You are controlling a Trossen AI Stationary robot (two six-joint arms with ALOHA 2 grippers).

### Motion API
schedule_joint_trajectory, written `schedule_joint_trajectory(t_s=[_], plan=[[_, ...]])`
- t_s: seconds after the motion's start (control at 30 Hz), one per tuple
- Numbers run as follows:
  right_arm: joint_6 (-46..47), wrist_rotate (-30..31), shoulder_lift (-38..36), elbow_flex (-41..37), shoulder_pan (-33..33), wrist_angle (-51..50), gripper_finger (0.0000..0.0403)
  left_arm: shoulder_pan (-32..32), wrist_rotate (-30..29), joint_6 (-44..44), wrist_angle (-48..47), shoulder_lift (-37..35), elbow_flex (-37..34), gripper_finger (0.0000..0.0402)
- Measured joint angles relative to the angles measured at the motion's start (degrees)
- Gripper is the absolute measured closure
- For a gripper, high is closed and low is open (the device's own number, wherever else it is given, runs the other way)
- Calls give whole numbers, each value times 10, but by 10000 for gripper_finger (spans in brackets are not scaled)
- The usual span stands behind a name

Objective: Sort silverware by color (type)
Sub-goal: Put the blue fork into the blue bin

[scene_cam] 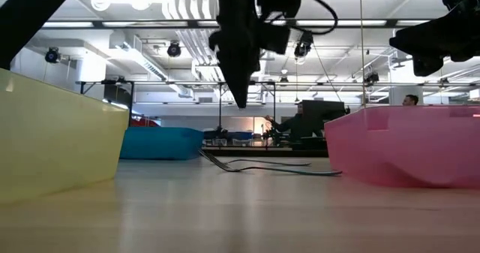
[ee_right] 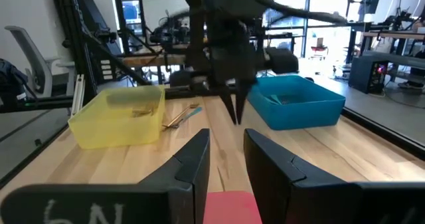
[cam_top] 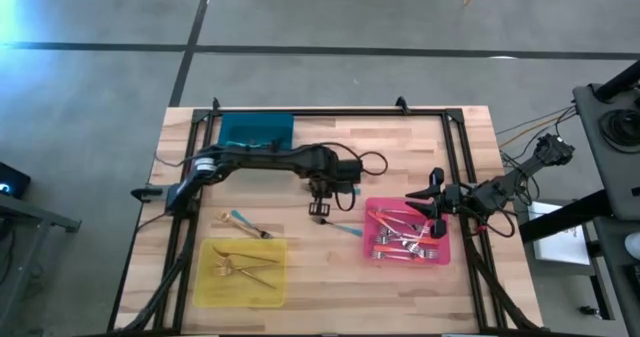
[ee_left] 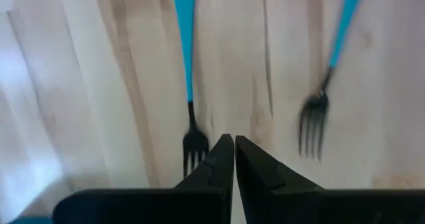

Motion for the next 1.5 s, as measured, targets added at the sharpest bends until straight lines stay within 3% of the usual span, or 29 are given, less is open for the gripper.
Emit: schedule_joint_trajectory(t_s=[0.17, 0.37, 0.63, 0.87, 1.1, 1.33, 1.5], plan=[[0, 0, 0, 0, 0, 0, 316, 12, 10, 14, 81, 0, -77, 390], [0, 0, 0, 0, 0, 0, 316, 29, 10, 16, 124, 0, -134, 340], [0, 0, 0, 0, 0, 0, 316, 40, 9, 37, 187, 6, -139, 273], [0, 0, 0, 0, 0, 0, 316, 56, 11, 48, 211, 34, -139, 260], [0, 0, 0, 0, 0, 0, 316, 76, 66, 23, 200, 77, -135, 283], [0, 0, 0, 0, 0, 0, 316, 77, 85, -25, 196, 94, -132, 390], [0, 0, 0, 0, 0, 0, 316, 80, 83, -47, 165, 89, -112, 398]])
